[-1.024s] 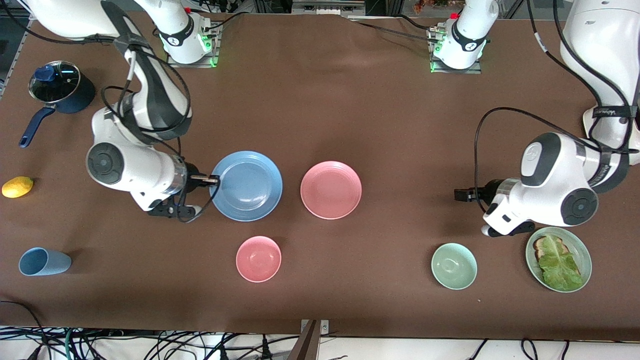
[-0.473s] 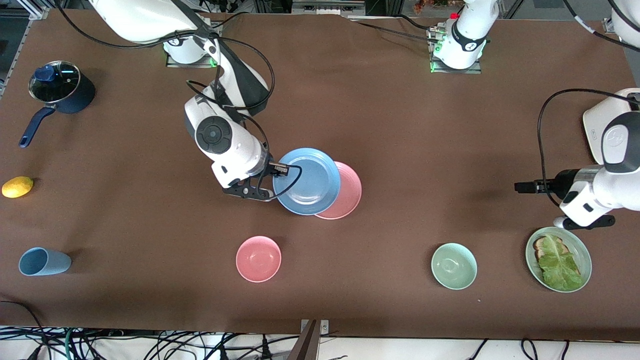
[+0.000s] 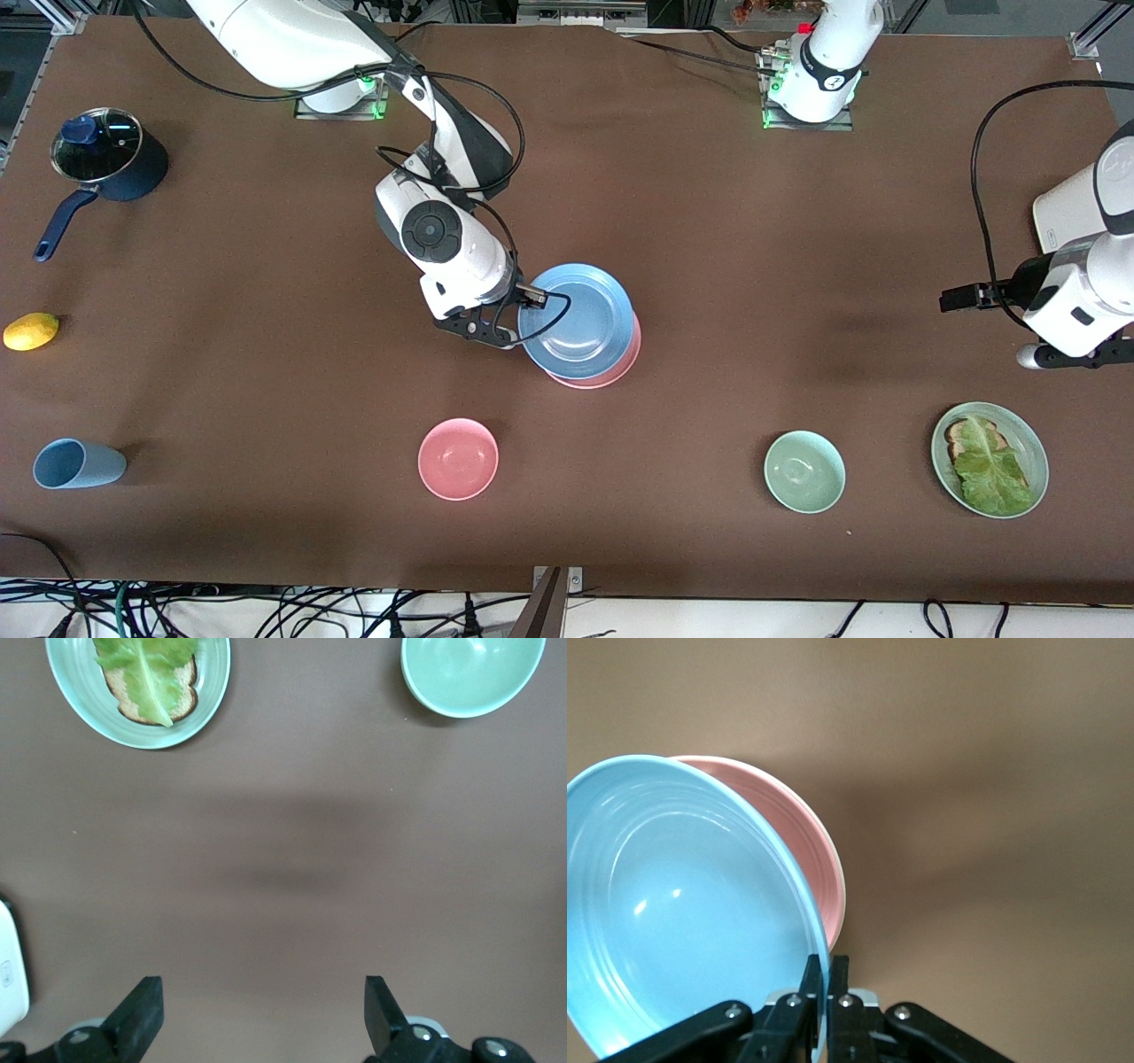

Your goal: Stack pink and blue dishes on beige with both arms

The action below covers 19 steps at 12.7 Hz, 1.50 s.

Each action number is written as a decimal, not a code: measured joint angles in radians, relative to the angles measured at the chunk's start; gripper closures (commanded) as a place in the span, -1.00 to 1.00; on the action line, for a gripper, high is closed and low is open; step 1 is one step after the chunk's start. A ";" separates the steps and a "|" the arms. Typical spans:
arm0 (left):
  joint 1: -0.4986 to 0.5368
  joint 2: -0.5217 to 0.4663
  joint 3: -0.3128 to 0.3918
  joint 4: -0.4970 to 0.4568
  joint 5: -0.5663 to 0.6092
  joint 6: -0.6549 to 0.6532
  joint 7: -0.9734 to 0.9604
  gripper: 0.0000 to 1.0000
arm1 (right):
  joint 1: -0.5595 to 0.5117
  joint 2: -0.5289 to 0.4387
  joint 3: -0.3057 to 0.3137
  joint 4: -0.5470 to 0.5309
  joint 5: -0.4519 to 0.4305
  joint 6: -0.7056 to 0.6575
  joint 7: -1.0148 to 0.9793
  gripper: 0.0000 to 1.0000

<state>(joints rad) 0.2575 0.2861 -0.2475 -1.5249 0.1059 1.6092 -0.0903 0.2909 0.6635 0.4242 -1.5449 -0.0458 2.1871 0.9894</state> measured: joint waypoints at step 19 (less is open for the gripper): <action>-0.114 -0.229 0.118 -0.104 -0.105 -0.023 0.077 -1.00 | 0.040 0.079 -0.018 0.005 -0.058 0.106 0.074 -0.71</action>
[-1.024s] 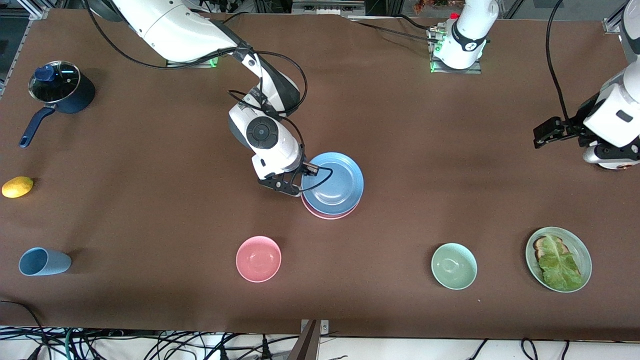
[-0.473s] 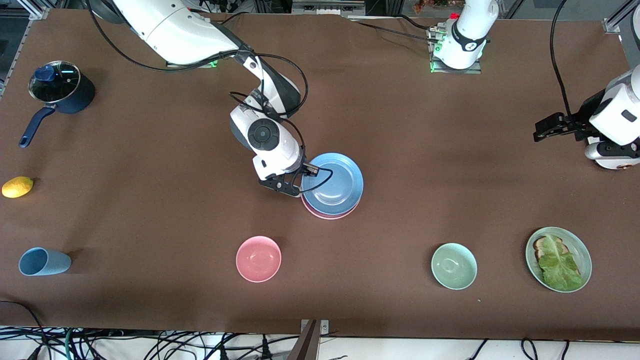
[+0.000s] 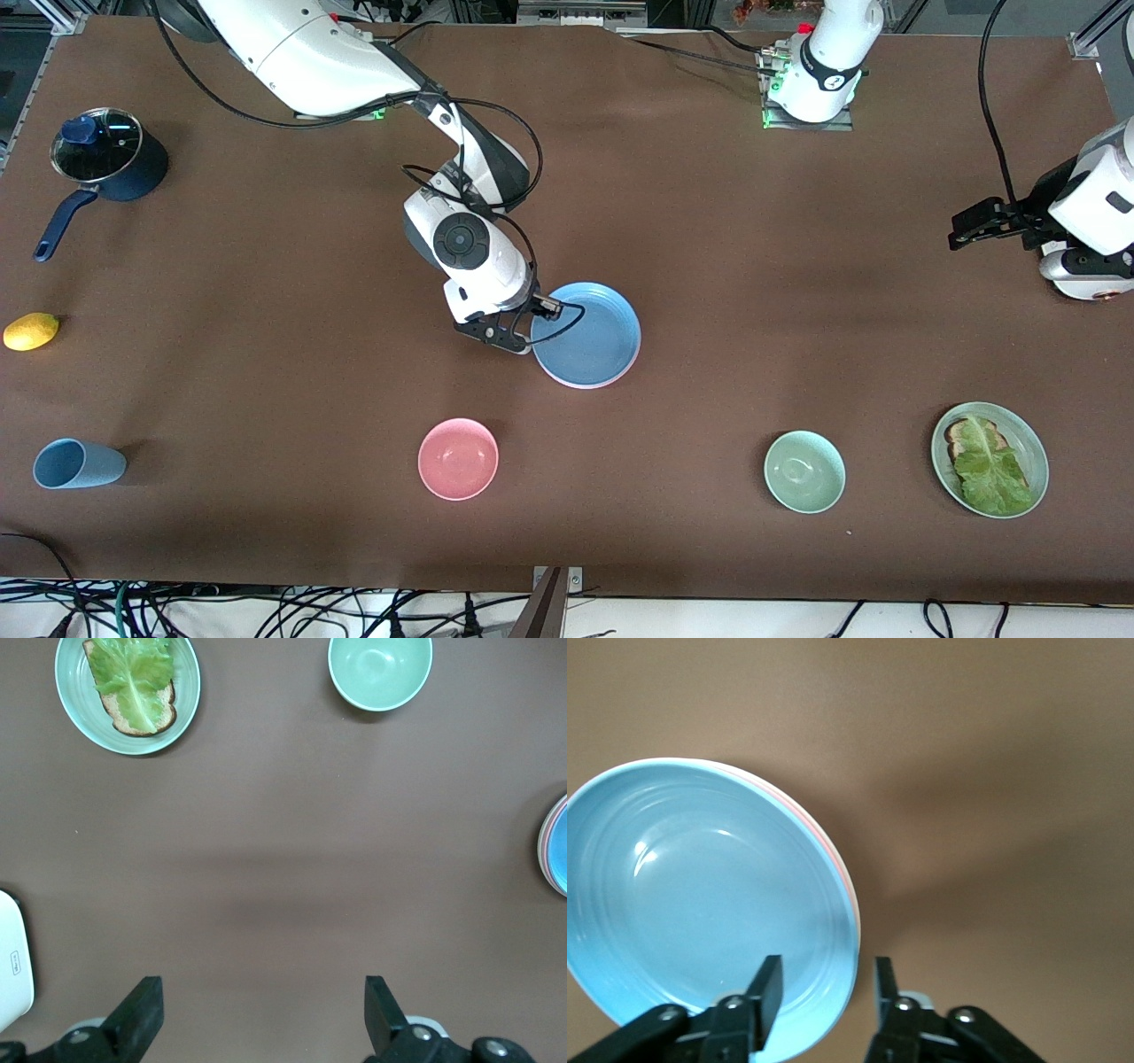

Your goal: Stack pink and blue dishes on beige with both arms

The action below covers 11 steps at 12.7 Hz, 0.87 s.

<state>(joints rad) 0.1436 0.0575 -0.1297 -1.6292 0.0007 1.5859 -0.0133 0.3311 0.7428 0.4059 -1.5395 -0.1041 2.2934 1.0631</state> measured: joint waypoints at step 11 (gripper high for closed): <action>0.000 -0.001 -0.002 0.000 0.000 0.002 0.002 -1.00 | -0.234 -0.190 -0.032 0.174 -0.116 -0.440 -0.509 -1.00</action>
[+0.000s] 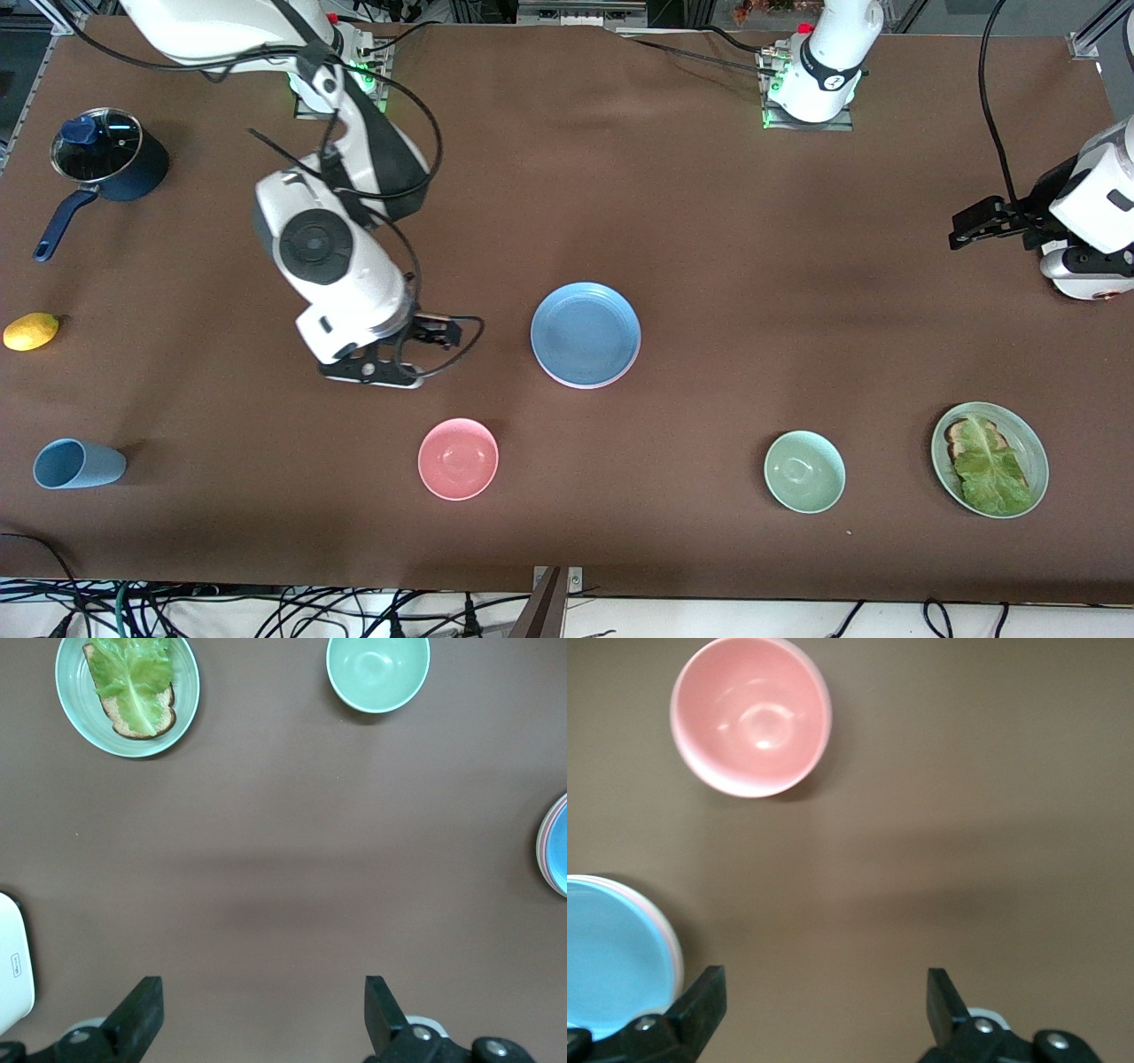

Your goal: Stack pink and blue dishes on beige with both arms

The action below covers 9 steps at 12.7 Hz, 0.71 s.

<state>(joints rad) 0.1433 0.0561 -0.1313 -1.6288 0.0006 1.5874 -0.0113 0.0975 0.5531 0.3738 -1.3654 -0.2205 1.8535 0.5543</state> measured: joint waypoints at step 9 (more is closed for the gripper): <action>-0.001 0.000 -0.001 0.000 0.000 0.000 0.000 -1.00 | -0.219 -0.167 -0.021 0.064 -0.001 -0.282 -0.260 -1.00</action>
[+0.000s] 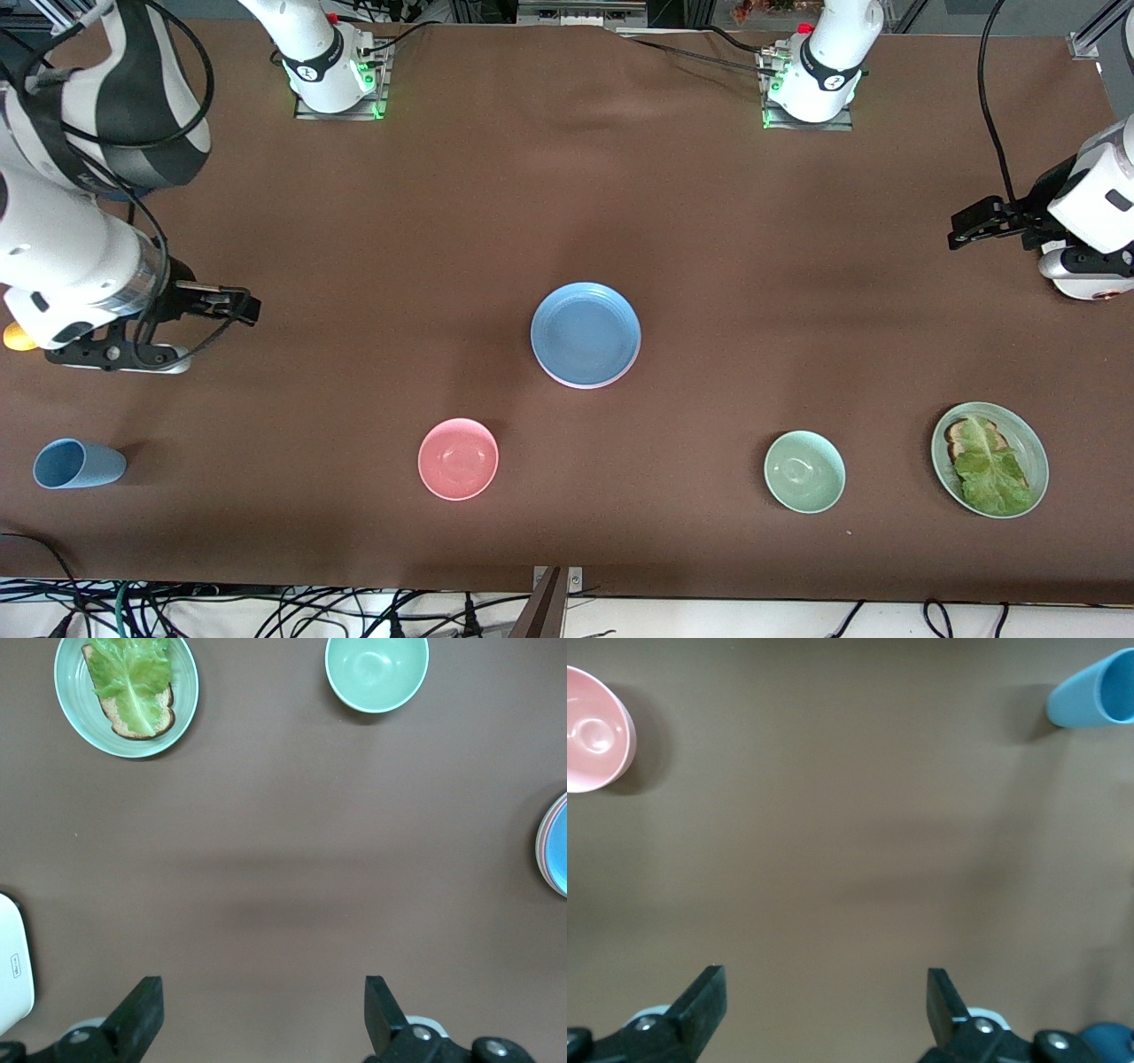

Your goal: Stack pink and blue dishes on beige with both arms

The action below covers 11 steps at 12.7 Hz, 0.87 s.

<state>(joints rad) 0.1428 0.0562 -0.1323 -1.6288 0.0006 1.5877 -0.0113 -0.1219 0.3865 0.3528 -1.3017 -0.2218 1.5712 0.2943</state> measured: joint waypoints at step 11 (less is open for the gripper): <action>0.000 0.000 0.000 0.000 0.000 0.000 0.000 -1.00 | 0.000 -0.038 -0.005 0.030 0.037 -0.070 0.016 -1.00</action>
<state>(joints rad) 0.1425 0.0562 -0.1327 -1.6288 0.0006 1.5877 -0.0112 -0.1219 0.3488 0.3475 -1.2719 -0.1850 1.5008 0.3103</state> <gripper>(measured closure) 0.000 0.000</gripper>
